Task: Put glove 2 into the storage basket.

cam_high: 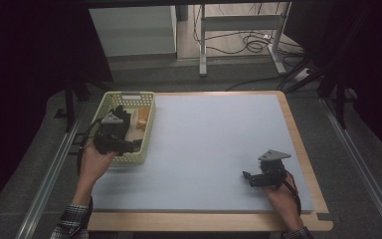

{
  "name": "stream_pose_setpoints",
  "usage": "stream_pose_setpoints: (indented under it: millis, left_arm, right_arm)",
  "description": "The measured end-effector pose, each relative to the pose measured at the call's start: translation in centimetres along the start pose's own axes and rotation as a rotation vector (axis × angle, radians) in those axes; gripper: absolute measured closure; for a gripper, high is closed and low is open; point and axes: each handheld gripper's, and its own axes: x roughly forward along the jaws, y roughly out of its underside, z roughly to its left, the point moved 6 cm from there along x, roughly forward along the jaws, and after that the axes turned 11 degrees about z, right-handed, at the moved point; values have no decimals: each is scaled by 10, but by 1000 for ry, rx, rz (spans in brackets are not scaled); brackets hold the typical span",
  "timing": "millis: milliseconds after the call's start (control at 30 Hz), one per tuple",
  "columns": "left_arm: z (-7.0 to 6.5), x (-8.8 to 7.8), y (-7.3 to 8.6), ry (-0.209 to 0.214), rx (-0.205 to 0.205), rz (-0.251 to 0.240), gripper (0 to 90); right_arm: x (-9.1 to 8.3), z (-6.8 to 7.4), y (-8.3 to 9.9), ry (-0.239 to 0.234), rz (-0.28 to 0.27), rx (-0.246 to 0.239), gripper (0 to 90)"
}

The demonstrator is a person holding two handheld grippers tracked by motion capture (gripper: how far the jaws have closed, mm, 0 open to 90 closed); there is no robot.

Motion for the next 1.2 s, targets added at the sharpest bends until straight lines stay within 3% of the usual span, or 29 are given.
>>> stream_pose_setpoints:
  millis: [1200]
  left_arm:
    - [-62, 13, -9, 99, 109, -39, 33]
  right_arm:
    - [0, 0, 0, -1, 0, 0, 88]
